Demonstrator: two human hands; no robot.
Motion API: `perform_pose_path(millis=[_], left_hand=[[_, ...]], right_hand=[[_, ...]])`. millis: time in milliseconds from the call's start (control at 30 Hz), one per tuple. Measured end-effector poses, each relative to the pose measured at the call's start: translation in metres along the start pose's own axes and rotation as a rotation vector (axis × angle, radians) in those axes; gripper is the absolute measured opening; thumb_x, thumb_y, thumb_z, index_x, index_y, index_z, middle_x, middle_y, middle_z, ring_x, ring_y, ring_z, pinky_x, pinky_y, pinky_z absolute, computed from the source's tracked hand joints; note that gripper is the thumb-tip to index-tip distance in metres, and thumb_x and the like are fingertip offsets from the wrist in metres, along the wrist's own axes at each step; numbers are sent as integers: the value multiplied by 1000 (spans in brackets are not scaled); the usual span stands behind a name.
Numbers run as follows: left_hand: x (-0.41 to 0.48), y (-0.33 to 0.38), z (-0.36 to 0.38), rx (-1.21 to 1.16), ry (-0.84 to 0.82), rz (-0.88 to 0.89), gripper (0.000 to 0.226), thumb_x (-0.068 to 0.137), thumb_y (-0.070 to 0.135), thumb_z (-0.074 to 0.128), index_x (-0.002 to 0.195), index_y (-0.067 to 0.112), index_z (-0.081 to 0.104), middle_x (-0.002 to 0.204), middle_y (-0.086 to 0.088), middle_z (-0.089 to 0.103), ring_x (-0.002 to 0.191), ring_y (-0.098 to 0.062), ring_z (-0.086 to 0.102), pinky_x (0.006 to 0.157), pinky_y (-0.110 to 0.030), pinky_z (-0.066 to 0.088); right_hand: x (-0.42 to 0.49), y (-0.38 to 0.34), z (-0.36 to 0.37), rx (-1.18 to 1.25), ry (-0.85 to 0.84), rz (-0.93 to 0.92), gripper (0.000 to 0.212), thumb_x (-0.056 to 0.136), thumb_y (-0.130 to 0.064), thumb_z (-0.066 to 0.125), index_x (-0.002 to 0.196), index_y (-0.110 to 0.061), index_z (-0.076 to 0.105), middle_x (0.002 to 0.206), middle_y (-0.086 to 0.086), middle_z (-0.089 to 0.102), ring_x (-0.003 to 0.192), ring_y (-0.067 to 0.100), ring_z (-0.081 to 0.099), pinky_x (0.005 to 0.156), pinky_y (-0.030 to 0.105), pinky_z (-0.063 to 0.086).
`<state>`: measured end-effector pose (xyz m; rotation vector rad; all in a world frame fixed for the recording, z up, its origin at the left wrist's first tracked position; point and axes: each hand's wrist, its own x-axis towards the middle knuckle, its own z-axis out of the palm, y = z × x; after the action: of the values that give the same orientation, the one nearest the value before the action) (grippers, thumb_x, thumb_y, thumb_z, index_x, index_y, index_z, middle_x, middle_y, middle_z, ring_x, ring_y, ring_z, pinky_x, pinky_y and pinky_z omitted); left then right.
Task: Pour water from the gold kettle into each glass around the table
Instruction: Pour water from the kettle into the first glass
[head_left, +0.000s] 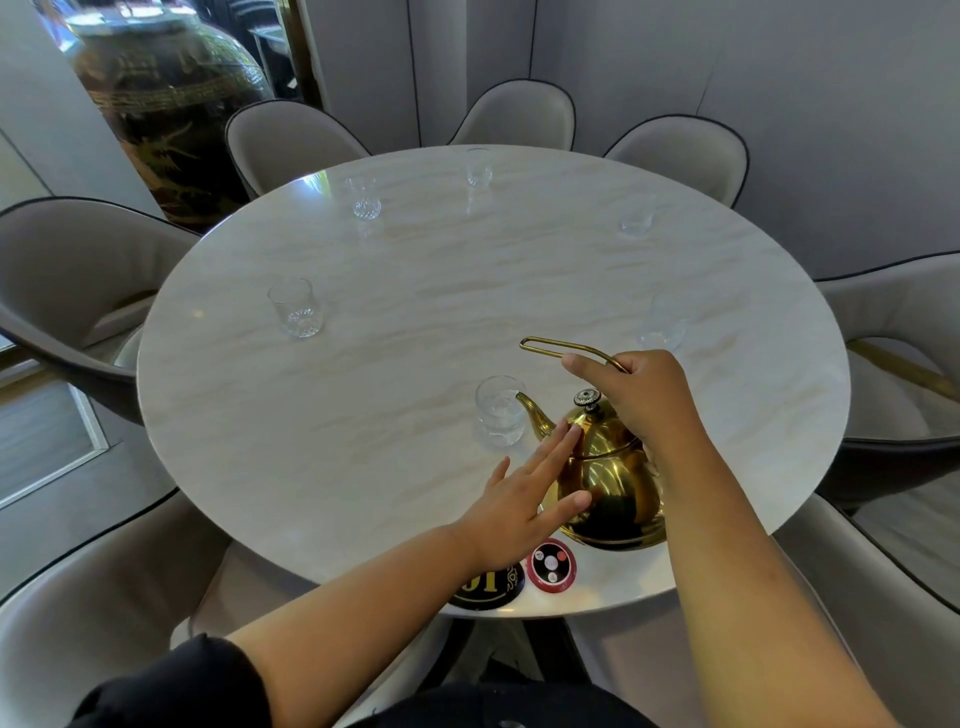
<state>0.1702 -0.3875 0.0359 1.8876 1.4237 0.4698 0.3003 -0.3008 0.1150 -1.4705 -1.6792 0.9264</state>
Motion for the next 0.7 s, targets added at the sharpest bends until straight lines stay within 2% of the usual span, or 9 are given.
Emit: perform_pose_path(millis=[100, 267, 400, 533, 700], left_hand=[[3, 2, 2, -31, 20, -14, 62, 93, 57, 25, 145, 45, -6, 148, 28, -14, 143, -4, 3, 118, -46, -4], [6, 7, 6, -40, 36, -33, 62, 93, 57, 26, 147, 43, 0, 152, 24, -10, 145, -9, 1, 118, -48, -3], [9, 10, 8, -1, 30, -47, 62, 94, 56, 27, 147, 42, 0, 155, 20, -8, 146, -10, -2, 117, -50, -4], [9, 14, 15, 31, 54, -39, 63, 93, 58, 28, 147, 43, 1, 150, 25, -12, 145, -7, -6, 117, -49, -5], [7, 20, 29, 65, 123, -11, 62, 92, 58, 31, 146, 44, 2, 151, 26, -13, 144, -4, -10, 116, -46, -7]], right_hand=[[-2, 7, -4, 110, 49, 41, 53, 78, -42, 75, 47, -14, 41, 45, -2, 35, 49, 16, 34, 58, 31, 36], [-7, 21, -8, 260, 92, 81, 55, 77, -36, 77, 43, -19, 38, 32, -11, 31, 44, 13, 29, 54, 27, 32], [-12, 33, -11, 352, 97, 60, 56, 77, -34, 77, 44, -17, 36, 36, -10, 29, 38, 9, 25, 50, 26, 31], [-21, 43, -17, 479, 112, 45, 57, 78, -31, 77, 41, -21, 35, 38, -9, 28, 40, 12, 23, 48, 26, 29], [-36, 51, -26, 588, 141, 36, 58, 80, -24, 75, 37, -22, 36, 36, -11, 29, 37, 7, 25, 44, 20, 31]])
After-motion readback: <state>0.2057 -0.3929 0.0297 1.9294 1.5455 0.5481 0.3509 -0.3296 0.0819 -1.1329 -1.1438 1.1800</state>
